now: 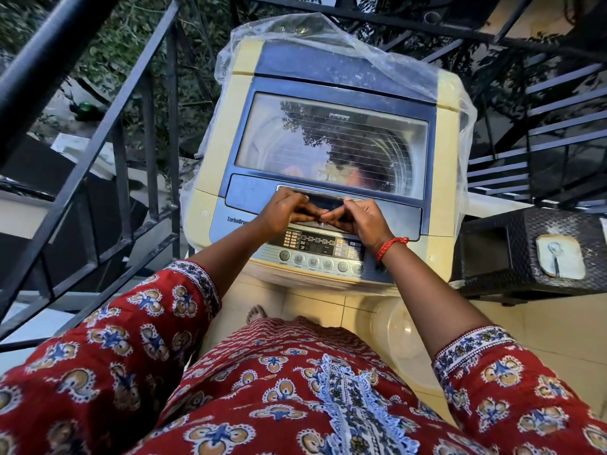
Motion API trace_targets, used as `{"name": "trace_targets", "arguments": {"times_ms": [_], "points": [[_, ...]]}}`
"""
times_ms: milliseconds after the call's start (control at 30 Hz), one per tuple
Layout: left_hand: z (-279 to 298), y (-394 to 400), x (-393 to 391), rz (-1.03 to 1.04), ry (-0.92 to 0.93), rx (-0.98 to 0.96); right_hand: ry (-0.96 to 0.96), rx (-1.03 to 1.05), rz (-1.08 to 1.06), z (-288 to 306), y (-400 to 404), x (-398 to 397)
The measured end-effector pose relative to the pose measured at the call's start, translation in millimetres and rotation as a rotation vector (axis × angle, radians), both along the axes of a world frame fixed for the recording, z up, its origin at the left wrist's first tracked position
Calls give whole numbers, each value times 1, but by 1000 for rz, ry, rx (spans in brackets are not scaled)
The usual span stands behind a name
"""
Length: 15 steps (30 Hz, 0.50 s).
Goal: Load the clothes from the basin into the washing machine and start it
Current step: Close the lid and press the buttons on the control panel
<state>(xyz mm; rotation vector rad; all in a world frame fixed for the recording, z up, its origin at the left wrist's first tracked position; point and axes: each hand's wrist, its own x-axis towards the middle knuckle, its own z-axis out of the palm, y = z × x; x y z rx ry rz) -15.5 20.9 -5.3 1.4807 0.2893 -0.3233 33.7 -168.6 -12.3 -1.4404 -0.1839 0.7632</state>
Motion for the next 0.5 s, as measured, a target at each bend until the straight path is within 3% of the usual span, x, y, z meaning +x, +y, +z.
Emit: {"name": "trace_targets", "arguments": {"times_ms": [500], "points": [[1,0,0,-4,-1,6,-19,-21,-3,2,0,-1]]}}
